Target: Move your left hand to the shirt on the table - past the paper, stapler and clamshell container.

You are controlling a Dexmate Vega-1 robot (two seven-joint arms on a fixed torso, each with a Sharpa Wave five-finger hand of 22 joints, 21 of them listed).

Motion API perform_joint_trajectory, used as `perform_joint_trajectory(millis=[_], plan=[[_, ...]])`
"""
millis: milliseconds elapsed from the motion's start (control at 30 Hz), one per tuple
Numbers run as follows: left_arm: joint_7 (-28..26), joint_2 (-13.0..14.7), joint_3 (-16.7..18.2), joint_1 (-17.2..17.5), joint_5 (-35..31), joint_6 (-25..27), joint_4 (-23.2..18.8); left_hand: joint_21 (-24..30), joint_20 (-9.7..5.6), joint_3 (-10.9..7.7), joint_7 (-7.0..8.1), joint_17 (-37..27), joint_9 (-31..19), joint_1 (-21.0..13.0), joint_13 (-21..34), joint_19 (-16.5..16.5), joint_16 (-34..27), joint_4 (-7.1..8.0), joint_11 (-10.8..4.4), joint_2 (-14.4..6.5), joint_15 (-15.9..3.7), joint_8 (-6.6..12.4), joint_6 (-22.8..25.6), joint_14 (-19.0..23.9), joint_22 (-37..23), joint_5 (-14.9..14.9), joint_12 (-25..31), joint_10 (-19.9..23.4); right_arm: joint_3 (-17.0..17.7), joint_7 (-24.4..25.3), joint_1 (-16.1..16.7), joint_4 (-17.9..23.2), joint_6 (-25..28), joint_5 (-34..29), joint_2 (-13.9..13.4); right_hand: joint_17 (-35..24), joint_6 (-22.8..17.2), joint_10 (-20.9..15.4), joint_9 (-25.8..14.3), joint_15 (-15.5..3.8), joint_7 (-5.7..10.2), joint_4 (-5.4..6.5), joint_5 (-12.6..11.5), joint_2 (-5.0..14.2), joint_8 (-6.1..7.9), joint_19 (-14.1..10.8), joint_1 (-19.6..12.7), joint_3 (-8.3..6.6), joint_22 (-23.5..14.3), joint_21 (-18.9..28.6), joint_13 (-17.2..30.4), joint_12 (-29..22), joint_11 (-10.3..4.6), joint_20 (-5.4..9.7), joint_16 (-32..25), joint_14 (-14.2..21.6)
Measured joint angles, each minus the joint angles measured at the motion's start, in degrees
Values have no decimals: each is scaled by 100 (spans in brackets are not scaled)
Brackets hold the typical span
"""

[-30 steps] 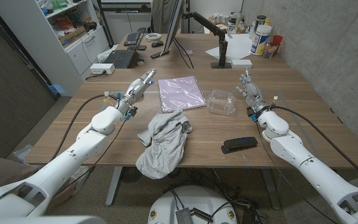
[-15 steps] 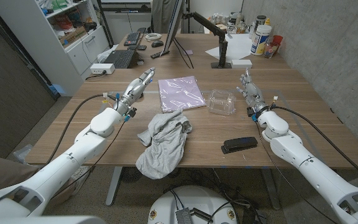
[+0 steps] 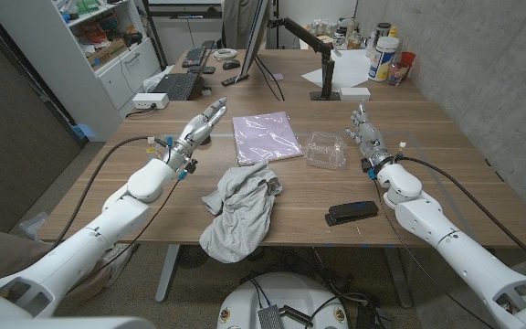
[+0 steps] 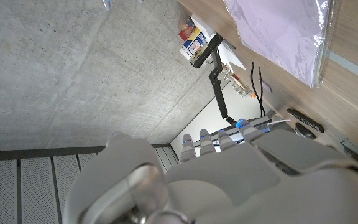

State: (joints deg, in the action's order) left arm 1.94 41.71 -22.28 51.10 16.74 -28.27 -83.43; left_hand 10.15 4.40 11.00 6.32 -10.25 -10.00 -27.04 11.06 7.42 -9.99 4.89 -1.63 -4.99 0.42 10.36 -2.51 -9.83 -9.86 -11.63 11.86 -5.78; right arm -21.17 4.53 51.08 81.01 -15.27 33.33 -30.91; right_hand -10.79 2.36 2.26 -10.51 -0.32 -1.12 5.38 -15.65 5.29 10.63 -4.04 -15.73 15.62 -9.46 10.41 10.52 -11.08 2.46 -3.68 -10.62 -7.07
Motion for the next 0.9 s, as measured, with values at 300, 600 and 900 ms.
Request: perform_joint_trajectory(millis=[300,600,900], plan=[[6,103,4,-12,-311,-185,-25,0,-41,0,55,0,0,-22,0,41,0,0,-42,-22,-22,0,-151,-12,0,0,-22,-163,1,34,0,-36,-47,-36,4,0,0,0,0,0,0,-24,0,30,0,0,-30,-24,0,0,0,0,0,0,0,0],[-40,127,-24,-122,-663,-472,66,0,-72,24,75,0,0,-22,0,71,0,-24,-66,-22,-64,0,-171,5,0,0,-44,-188,-1,53,1,-36,-79,-108,-12,0,0,0,0,0,0,-24,0,61,0,0,-61,-24,0,0,0,0,0,0,0,0],[-37,153,-75,-256,-1047,-817,176,26,-135,23,75,0,0,-22,0,68,0,-24,-84,-22,-64,0,-170,6,-16,0,-44,-205,-9,59,1,-19,-95,-148,-34,14,0,31,0,-32,0,-41,0,61,0,-32,-60,-41,0,0,0,0,-31,32,0,-31]])
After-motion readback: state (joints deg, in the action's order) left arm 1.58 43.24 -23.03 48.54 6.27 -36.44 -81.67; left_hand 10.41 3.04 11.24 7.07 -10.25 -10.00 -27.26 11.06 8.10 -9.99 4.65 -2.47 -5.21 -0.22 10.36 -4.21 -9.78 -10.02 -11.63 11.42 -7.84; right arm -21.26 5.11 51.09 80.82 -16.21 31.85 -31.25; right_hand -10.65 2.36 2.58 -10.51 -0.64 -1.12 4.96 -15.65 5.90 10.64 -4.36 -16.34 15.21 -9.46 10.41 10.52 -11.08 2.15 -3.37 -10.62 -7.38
